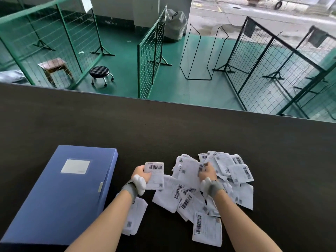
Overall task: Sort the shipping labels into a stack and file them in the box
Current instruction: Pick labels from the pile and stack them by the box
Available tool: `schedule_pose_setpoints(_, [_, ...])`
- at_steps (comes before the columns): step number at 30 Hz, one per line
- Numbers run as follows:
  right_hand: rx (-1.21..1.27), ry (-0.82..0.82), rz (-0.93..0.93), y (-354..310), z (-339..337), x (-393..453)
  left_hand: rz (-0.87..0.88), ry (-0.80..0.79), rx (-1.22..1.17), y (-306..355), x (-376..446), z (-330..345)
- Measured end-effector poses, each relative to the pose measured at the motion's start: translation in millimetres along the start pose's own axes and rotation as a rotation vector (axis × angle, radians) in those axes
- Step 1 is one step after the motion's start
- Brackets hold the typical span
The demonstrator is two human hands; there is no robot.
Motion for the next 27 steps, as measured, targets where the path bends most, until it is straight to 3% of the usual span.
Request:
schedule_pose_setpoints(3, [-0.182, 0.044, -0.218, -28.9, -16.9, -1.9, 0.023, 0.011, 0.007, 5.6, 5.4, -3.2])
schedule_pose_setpoints(6, [-0.618, -0.285, -0.45, -61.3, -21.0, -1.8, 0.048, -0.066, 0.037, 13.6, 5.6, -0.5])
schedule_pose_setpoints(8, [-0.805, -0.414, -0.588, -81.7, -13.2, -6.4, 0.037, -0.175, 0.011, 18.9, 2.3, 4.3])
schedule_pose_setpoints(12, [-0.782, -0.434, -0.747, -105.5, 18.3, -23.1, 0.007, -0.388, -0.116, 25.0, -10.2, 17.1])
schedule_pose_setpoints(14, [-0.738, -0.439, -0.751, -108.2, 31.6, -27.2, 0.028, -0.378, -0.087, 24.5, -15.1, 18.0])
schedule_pose_setpoints(16, [-0.523, -0.308, -0.705, -106.1, 35.6, -31.2, 0.066, -0.323, -0.036, 19.3, -14.2, 14.3])
schedule_pose_setpoints(18, [-0.353, -0.099, -0.53, -86.6, 36.8, -25.7, 0.08, -0.207, -0.005, 10.5, -12.1, 6.0])
schedule_pose_setpoints(19, [-0.37, -0.074, -0.428, -71.6, 38.6, -22.3, 0.079, -0.145, -0.004, 5.9, -10.9, 1.5])
schedule_pose_setpoints(22, [-0.759, -0.277, -0.255, -25.5, 54.7, -22.1, 0.073, -0.035, 0.007, -5.8, -6.7, -7.8])
schedule_pose_setpoints(27, [-0.735, -0.275, -0.234, -0.2, 67.6, -19.2, 0.054, 0.065, 0.04, -10.4, -0.2, -17.5])
Point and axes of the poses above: each hand's wrist, its own x-axis towards the middle knuckle, its own z-axis out of the palm, y = z × x, the point moved 2 cm from there along x, towards the middle knuckle, and after that the axes turned 11 degrees about -x, right-handed, at the moved point
